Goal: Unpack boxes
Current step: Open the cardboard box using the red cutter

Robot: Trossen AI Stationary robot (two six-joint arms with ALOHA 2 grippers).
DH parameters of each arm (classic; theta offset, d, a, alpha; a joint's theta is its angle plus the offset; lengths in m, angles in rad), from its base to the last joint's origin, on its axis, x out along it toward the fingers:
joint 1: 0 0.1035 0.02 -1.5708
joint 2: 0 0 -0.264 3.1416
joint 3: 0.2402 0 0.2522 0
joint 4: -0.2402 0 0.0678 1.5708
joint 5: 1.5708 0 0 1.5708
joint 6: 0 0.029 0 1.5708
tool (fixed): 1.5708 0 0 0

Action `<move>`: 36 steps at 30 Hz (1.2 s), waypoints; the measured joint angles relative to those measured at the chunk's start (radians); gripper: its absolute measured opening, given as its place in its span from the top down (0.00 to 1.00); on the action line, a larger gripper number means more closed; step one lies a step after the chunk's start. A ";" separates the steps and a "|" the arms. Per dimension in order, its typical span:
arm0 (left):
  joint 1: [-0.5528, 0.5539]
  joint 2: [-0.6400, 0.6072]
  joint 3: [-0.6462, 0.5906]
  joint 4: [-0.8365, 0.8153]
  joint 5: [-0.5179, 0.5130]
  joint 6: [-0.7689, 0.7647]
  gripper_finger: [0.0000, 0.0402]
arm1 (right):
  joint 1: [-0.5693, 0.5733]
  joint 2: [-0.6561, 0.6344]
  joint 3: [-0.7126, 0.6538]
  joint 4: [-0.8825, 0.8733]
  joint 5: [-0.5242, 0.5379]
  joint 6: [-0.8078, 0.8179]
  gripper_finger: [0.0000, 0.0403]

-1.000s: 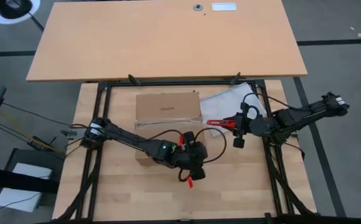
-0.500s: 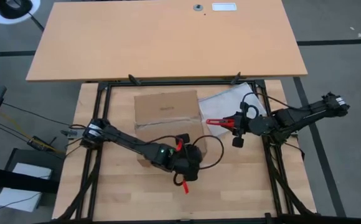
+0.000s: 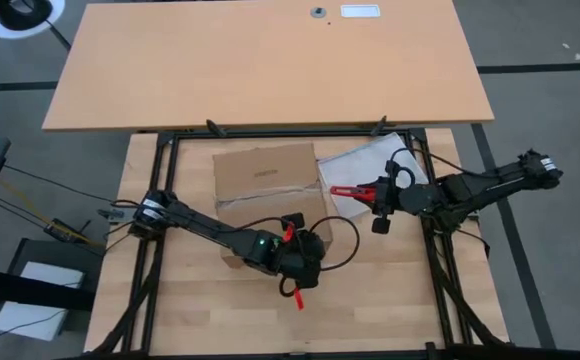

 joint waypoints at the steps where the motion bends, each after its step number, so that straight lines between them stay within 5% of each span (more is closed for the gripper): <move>1: 0.000 0.000 0.000 0.000 0.000 0.000 0.65 | -0.011 0.005 0.000 0.008 0.000 -0.010 0.64; 8: 0.000 0.001 -0.002 0.014 0.001 0.000 0.65 | -0.071 0.034 0.000 0.033 -0.081 -0.047 0.66; 36: 0.000 0.003 -0.003 0.022 -0.031 -0.053 0.65 | -0.061 0.046 0.002 0.010 -0.070 -0.111 0.65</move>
